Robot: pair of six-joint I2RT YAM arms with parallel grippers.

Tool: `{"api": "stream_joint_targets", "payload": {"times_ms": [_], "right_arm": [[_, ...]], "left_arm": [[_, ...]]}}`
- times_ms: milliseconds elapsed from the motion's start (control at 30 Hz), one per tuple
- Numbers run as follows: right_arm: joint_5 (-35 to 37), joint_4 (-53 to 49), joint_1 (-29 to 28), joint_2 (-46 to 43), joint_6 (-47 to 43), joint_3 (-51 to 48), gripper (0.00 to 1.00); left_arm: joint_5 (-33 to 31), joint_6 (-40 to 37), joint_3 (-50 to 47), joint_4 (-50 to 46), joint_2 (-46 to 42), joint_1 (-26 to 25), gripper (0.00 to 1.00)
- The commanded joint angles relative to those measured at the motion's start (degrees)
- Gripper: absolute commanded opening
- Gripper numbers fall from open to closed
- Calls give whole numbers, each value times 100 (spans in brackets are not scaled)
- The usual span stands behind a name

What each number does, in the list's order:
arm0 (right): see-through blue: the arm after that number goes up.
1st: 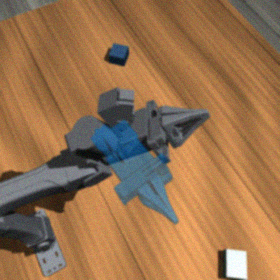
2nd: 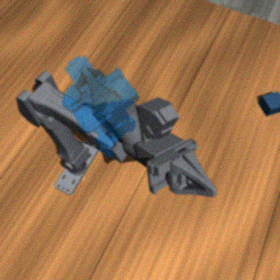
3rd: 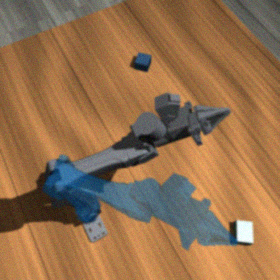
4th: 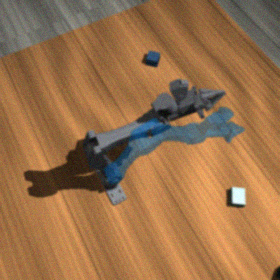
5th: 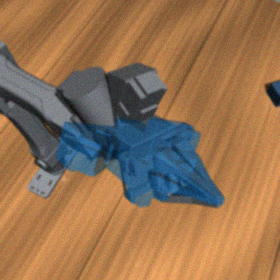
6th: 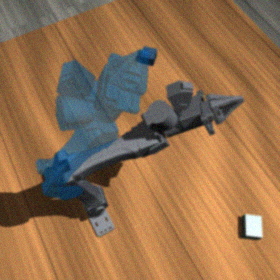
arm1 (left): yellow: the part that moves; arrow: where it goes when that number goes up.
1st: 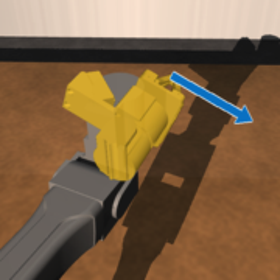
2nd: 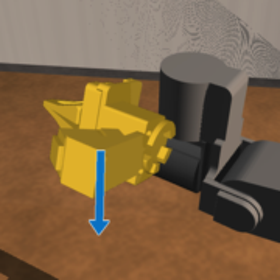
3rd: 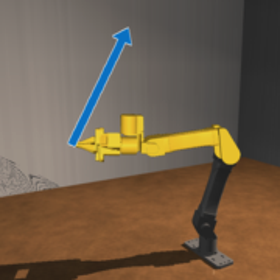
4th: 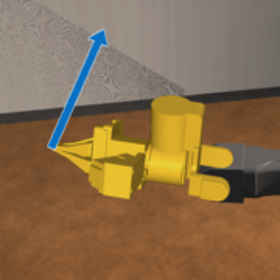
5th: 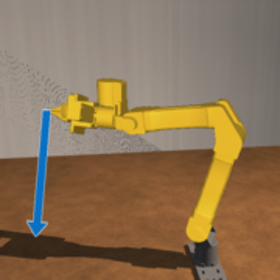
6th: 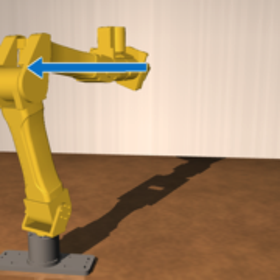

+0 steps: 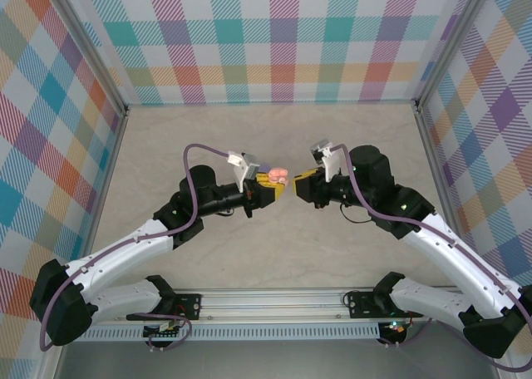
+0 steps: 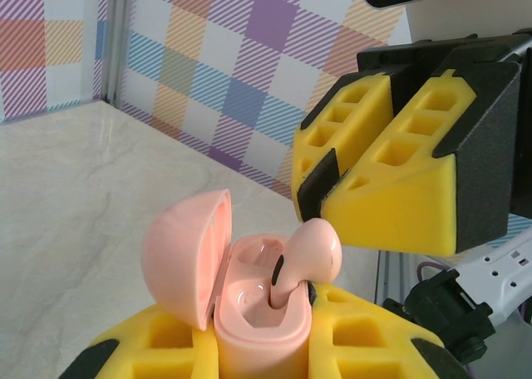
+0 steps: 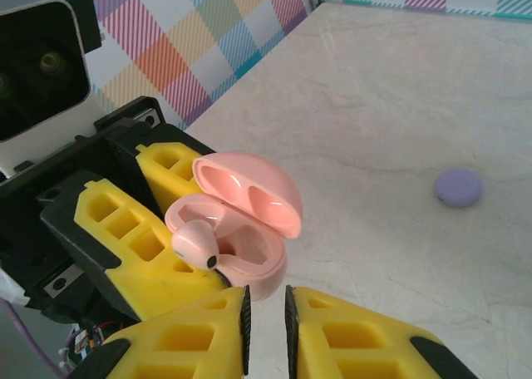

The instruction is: Insert wireless bluetooth earbuds into charging case

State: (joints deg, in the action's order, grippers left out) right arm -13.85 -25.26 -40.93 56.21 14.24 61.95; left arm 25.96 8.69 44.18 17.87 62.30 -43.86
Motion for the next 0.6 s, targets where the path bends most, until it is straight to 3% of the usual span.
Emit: {"api": "stream_joint_targets", "payload": {"times_ms": [0,567], "right_arm": [[-192,38,-38,64,-62,122,20],[-486,92,-47,207,-19,201,20]], "left_arm": [[102,-104,147,50,-69,-93,0],[210,-139,229,-89,123,-92,0]]}}
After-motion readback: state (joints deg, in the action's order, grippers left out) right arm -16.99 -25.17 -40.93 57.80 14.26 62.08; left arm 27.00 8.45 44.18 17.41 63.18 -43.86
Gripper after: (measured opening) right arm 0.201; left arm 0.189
